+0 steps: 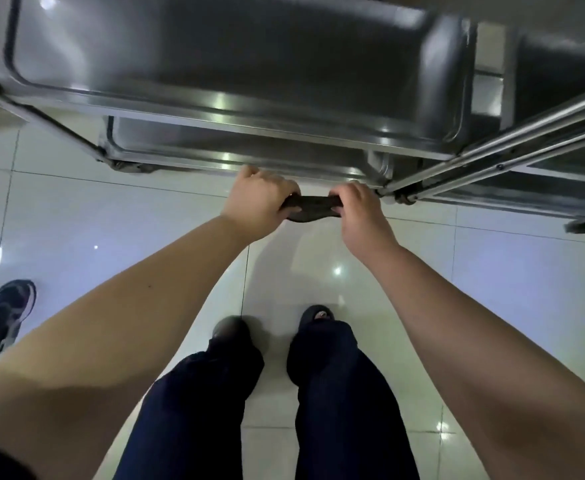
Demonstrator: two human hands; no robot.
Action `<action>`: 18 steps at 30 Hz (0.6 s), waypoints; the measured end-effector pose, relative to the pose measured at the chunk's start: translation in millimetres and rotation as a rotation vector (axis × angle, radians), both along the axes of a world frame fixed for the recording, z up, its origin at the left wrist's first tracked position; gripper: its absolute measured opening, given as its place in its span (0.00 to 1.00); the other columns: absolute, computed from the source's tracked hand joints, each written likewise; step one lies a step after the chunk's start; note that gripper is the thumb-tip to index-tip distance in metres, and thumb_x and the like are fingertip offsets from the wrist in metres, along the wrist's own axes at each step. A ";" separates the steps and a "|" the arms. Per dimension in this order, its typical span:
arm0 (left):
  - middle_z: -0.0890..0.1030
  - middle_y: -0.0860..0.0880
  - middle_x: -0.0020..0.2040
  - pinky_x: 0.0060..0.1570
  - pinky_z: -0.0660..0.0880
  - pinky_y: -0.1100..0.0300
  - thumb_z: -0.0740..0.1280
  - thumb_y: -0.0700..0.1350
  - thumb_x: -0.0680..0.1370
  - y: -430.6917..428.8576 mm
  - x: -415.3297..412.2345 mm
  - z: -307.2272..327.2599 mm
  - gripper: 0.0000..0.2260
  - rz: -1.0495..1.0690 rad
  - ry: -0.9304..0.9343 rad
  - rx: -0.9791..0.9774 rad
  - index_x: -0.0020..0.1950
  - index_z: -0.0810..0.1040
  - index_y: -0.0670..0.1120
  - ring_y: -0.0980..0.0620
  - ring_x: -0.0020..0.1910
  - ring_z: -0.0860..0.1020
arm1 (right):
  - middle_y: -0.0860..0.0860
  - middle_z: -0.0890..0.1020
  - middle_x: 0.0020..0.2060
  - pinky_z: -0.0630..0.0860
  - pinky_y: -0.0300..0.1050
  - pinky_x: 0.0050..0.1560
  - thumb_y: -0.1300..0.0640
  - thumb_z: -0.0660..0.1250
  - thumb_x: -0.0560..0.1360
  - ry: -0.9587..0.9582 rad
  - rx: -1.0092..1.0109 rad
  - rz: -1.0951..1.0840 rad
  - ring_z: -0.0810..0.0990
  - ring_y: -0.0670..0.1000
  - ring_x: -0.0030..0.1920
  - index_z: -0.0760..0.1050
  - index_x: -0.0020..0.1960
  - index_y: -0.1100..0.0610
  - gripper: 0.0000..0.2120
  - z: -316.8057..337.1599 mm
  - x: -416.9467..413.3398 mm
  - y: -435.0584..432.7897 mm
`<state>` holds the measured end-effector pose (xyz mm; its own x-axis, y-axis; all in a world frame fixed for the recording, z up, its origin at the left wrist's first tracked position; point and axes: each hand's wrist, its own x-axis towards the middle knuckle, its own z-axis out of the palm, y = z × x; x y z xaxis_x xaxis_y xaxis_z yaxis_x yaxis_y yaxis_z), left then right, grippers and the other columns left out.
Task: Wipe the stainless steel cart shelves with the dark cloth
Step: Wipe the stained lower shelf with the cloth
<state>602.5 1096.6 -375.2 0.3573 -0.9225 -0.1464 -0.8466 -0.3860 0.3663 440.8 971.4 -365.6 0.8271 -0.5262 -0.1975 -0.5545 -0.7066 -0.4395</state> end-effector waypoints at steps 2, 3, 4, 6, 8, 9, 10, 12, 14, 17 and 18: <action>0.83 0.50 0.47 0.54 0.61 0.53 0.67 0.48 0.77 11.0 4.1 58.3 0.07 0.030 0.011 -0.060 0.53 0.81 0.50 0.44 0.50 0.78 | 0.59 0.75 0.59 0.65 0.44 0.57 0.73 0.62 0.76 0.009 0.018 -0.012 0.71 0.59 0.59 0.72 0.63 0.62 0.17 54.6 -4.2 9.8; 0.83 0.50 0.45 0.52 0.60 0.53 0.67 0.46 0.77 16.4 6.1 89.3 0.06 0.026 0.001 -0.085 0.52 0.81 0.49 0.43 0.49 0.78 | 0.58 0.74 0.60 0.66 0.44 0.58 0.72 0.62 0.76 0.009 0.032 -0.003 0.71 0.59 0.60 0.71 0.65 0.60 0.19 83.9 -4.7 14.2; 0.82 0.49 0.43 0.50 0.59 0.54 0.67 0.44 0.75 21.5 7.9 119.7 0.05 0.013 -0.024 -0.111 0.50 0.81 0.49 0.42 0.46 0.78 | 0.57 0.73 0.60 0.66 0.44 0.58 0.71 0.62 0.77 0.004 0.043 0.024 0.70 0.58 0.61 0.70 0.67 0.59 0.20 114.2 -3.7 17.9; 0.81 0.49 0.38 0.47 0.57 0.54 0.67 0.40 0.72 31.6 10.8 186.5 0.06 -0.027 -0.075 -0.154 0.46 0.81 0.47 0.41 0.40 0.78 | 0.56 0.72 0.60 0.66 0.45 0.60 0.68 0.62 0.78 0.025 0.039 0.088 0.69 0.56 0.61 0.68 0.69 0.58 0.20 180.5 0.5 24.2; 0.81 0.48 0.38 0.48 0.59 0.52 0.69 0.41 0.71 40.2 15.1 251.9 0.06 -0.092 -0.153 -0.176 0.46 0.81 0.47 0.42 0.39 0.79 | 0.56 0.72 0.59 0.66 0.47 0.60 0.64 0.62 0.80 0.054 0.000 0.135 0.69 0.56 0.61 0.69 0.67 0.59 0.16 248.1 6.5 27.4; 0.81 0.48 0.39 0.50 0.62 0.51 0.70 0.42 0.71 44.0 17.9 283.3 0.05 -0.131 -0.205 -0.176 0.47 0.81 0.46 0.42 0.40 0.79 | 0.56 0.73 0.58 0.66 0.47 0.59 0.62 0.62 0.81 0.079 -0.047 0.162 0.70 0.56 0.60 0.70 0.65 0.60 0.14 279.8 9.2 27.4; 0.81 0.47 0.39 0.51 0.65 0.50 0.71 0.42 0.71 46.3 22.0 314.4 0.05 -0.179 -0.247 -0.192 0.46 0.81 0.46 0.42 0.39 0.79 | 0.57 0.74 0.57 0.65 0.46 0.58 0.60 0.61 0.81 0.094 -0.107 0.191 0.71 0.57 0.60 0.71 0.64 0.61 0.12 312.3 13.0 26.7; 0.80 0.45 0.38 0.49 0.71 0.48 0.72 0.44 0.72 44.5 32.4 372.1 0.05 -0.243 -0.310 -0.251 0.44 0.82 0.44 0.41 0.37 0.79 | 0.58 0.75 0.56 0.66 0.47 0.56 0.59 0.62 0.81 0.097 -0.196 0.215 0.72 0.58 0.58 0.73 0.60 0.61 0.09 371.2 22.1 22.6; 0.80 0.44 0.44 0.52 0.70 0.49 0.69 0.48 0.76 34.7 42.4 429.0 0.08 -0.246 -0.381 -0.269 0.47 0.82 0.44 0.40 0.41 0.79 | 0.58 0.76 0.52 0.68 0.50 0.53 0.59 0.62 0.81 0.091 -0.246 0.210 0.73 0.59 0.55 0.73 0.55 0.61 0.06 429.4 32.4 14.1; 0.78 0.47 0.51 0.58 0.65 0.51 0.63 0.52 0.80 24.3 48.1 527.7 0.11 -0.223 -0.454 -0.268 0.54 0.80 0.47 0.43 0.50 0.77 | 0.56 0.76 0.50 0.70 0.53 0.51 0.60 0.63 0.80 0.038 -0.374 0.196 0.74 0.58 0.52 0.72 0.53 0.61 0.04 527.5 40.4 7.0; 0.78 0.48 0.52 0.58 0.65 0.52 0.62 0.53 0.81 21.3 49.1 556.3 0.12 -0.221 -0.480 -0.297 0.55 0.79 0.48 0.44 0.52 0.77 | 0.54 0.76 0.49 0.68 0.51 0.49 0.60 0.63 0.80 0.015 -0.416 0.189 0.74 0.56 0.51 0.72 0.53 0.60 0.04 558.4 41.3 6.1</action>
